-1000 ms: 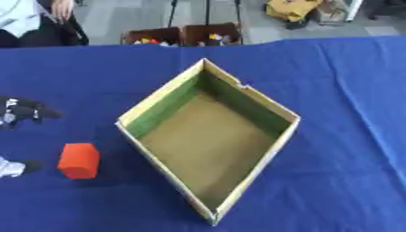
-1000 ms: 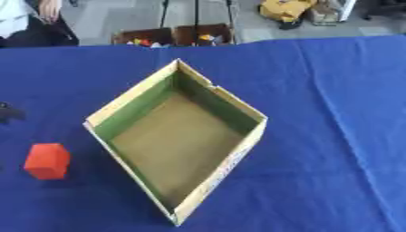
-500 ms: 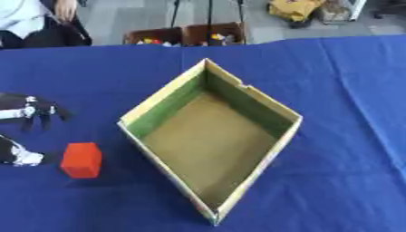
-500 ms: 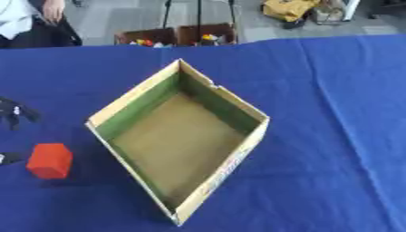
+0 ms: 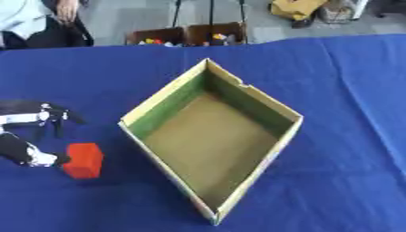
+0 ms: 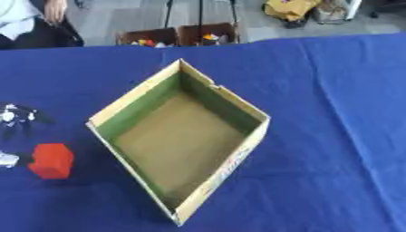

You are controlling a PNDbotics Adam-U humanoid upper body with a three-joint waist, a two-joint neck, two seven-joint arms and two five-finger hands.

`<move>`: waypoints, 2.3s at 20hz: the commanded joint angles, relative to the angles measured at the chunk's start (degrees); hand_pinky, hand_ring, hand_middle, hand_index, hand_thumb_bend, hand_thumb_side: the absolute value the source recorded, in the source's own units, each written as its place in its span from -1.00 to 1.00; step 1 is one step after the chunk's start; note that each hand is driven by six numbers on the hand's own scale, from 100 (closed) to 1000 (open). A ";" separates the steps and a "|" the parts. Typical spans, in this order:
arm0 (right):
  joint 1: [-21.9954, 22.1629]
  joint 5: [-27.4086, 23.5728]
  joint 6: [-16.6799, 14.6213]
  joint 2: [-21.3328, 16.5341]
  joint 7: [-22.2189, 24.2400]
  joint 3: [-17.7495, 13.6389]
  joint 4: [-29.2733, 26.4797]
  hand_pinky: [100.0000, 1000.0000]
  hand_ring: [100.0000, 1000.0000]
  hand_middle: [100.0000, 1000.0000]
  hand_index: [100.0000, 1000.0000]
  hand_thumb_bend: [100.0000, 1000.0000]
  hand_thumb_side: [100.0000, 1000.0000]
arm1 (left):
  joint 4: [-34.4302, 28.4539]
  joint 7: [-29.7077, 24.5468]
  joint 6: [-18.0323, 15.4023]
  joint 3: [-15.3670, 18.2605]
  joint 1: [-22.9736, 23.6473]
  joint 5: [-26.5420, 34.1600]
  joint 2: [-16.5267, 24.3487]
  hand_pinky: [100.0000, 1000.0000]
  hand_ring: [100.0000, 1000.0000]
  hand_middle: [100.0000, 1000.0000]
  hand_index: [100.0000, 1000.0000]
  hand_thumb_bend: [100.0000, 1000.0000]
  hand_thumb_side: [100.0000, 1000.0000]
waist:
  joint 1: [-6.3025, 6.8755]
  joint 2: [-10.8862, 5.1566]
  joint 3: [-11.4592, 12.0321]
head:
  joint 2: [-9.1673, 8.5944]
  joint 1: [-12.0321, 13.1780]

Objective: Pick up objects on the table and place them in the box.

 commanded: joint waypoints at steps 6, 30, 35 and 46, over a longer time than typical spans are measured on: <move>-0.74 -0.39 0.17 -0.69 -0.01 -0.58 -0.98 0.47 0.40 0.45 0.49 -1.00 -0.02 | 3.88 -4.14 -4.87 -2.25 -0.17 -2.26 -0.08 -0.17 0.35 0.74 0.91 -0.29 0.11 | 0.76 -1.43 -0.19 | 0.46 1.07; -0.48 -0.50 0.67 -0.20 -0.53 -1.00 -0.98 0.47 0.40 0.45 0.48 -1.00 -0.04 | 1.68 -4.14 -9.38 -3.58 0.50 -11.96 -1.19 -0.10 0.38 0.80 0.98 -0.18 0.33 | 0.61 -1.62 0.11 | -0.20 -0.41; -0.48 -0.54 0.66 -0.11 -0.60 -1.07 -0.98 0.47 0.40 0.45 0.48 -1.00 -0.04 | -0.13 -3.87 -9.69 -3.42 0.75 -15.70 -1.49 -0.13 0.33 0.66 0.93 -0.24 0.25 | 0.61 -1.63 0.24 | -0.31 -0.46; -0.53 -0.63 0.62 -0.01 -0.59 -1.09 -0.98 0.47 0.40 0.45 0.48 -1.00 -0.05 | -1.06 3.01 -6.47 -3.92 0.68 -19.05 -1.90 -0.60 0.06 0.51 0.65 -1.00 -0.29 | 0.60 -1.59 0.26 | -0.45 -0.30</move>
